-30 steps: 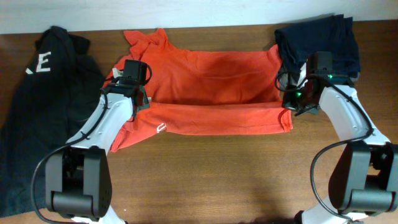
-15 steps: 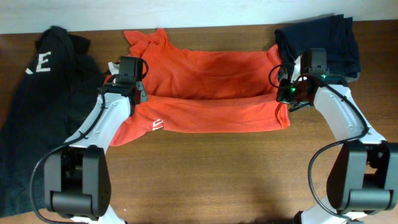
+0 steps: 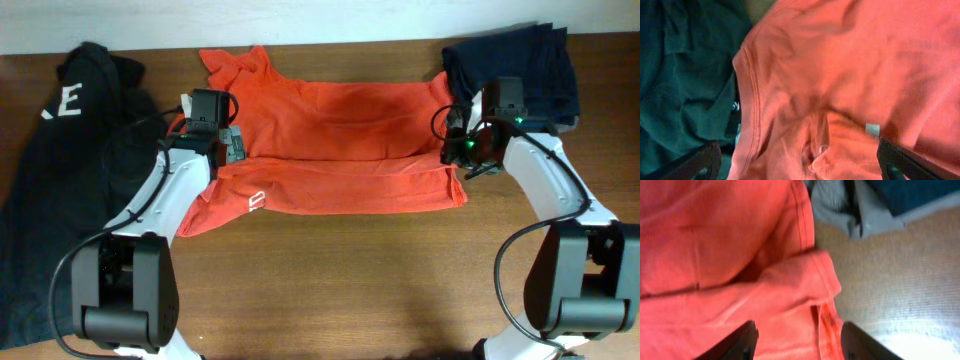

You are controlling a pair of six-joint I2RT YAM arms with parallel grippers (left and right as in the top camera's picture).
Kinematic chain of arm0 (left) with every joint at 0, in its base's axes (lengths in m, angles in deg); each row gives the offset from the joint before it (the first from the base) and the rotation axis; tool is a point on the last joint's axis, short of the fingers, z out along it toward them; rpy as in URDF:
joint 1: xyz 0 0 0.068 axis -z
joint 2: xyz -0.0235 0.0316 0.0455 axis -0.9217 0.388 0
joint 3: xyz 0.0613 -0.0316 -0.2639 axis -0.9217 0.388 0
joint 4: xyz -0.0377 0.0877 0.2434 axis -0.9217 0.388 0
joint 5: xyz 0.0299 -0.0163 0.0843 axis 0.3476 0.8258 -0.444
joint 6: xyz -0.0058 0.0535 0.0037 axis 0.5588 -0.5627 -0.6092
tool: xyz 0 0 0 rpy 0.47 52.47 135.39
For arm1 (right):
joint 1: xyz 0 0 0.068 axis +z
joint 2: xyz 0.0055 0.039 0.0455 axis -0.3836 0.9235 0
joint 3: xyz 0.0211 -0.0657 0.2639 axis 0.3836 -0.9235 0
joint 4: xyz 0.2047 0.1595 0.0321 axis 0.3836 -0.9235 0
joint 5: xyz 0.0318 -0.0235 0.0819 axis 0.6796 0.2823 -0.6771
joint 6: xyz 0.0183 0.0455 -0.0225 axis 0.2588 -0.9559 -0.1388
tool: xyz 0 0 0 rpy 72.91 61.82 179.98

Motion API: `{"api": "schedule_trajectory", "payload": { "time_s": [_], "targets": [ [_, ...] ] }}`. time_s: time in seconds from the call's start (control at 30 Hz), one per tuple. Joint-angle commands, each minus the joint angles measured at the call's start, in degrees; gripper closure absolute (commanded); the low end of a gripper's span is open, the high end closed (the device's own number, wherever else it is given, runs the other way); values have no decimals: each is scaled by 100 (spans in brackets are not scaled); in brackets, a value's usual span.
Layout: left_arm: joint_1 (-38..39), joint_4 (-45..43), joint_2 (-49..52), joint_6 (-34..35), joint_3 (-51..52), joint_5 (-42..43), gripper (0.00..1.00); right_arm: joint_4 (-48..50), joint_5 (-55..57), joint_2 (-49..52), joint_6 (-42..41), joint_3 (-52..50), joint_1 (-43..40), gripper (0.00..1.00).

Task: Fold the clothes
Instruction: 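Move both grippers to the shirt's top shoulder corners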

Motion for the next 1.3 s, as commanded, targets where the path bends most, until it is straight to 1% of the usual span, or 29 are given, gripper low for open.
{"api": "schedule_trajectory", "payload": {
  "time_s": [0.0, 0.03, 0.07, 0.1, 0.17, 0.23, 0.3, 0.37, 0.43, 0.57, 0.63, 0.67, 0.8, 1.07, 1.17, 1.27],
  "targets": [
    [-39, 468, 39, -817, -697, 590, 1, -695, -50, -122, 24, 881, 26, 41],
    [-39, 671, 39, -852, -933, 726, 1, -962, -59, -122, 70, 1139, 26, 40],
    [-42, 1130, 42, -944, -1523, 1019, 1, -1534, -50, -122, 173, 1757, 31, 38],
    [-42, 1292, 42, -994, -1779, 1126, 1, -1757, -50, -122, 205, 2050, 31, 38],
    [-42, 1521, 57, -1080, -2374, 1340, 1, -2092, -48, -122, 317, 2638, 31, 38],
    [-81, 1547, 111, -1130, -2817, 1624, 1, -2151, -2, -122, 365, 3034, 31, 39],
    [-160, 1539, 256, -1248, -3215, 1937, 1, -2044, -2, -118, 459, 3265, 31, 39],
    [-232, 1545, 481, -1252, -3556, 2092, 1, -1703, 0, -83, 514, 3370, 31, 39],
    [-330, 1554, 1032, -1357, -4111, 2310, 1, -1119, -2, 57, 623, 3370, 24, 39],
    [-407, 1532, 1926, -1381, -4872, 2365, 1, -553, -35, 411, 625, 3370, 48, 39],
    [-463, 1401, 2911, -1453, -5665, 2382, 1, -271, -177, 809, 866, 3370, 190, 39],
    [-466, 1329, 3126, -1493, -5831, 2385, 1, -256, -170, 898, 920, 3370, 260, 39],
    [-463, 800, 3842, -1547, -6196, 2380, 1, -256, -138, 1147, 1071, 3370, 557, 39],
    [-608, -457, 4636, -1547, -6199, 2210, 2, -264, 0, 1224, 1139, 3368, 1019, 35],
    [-754, -728, 4883, -1547, -6199, 2144, 3, -332, -2, 1224, 1154, 3368, 1075, 35],
    [-870, -813, 5042, -1545, -6199, 2081, 5, -442, -2, 1224, 1156, 3368, 1075, 35]
  ]
}}
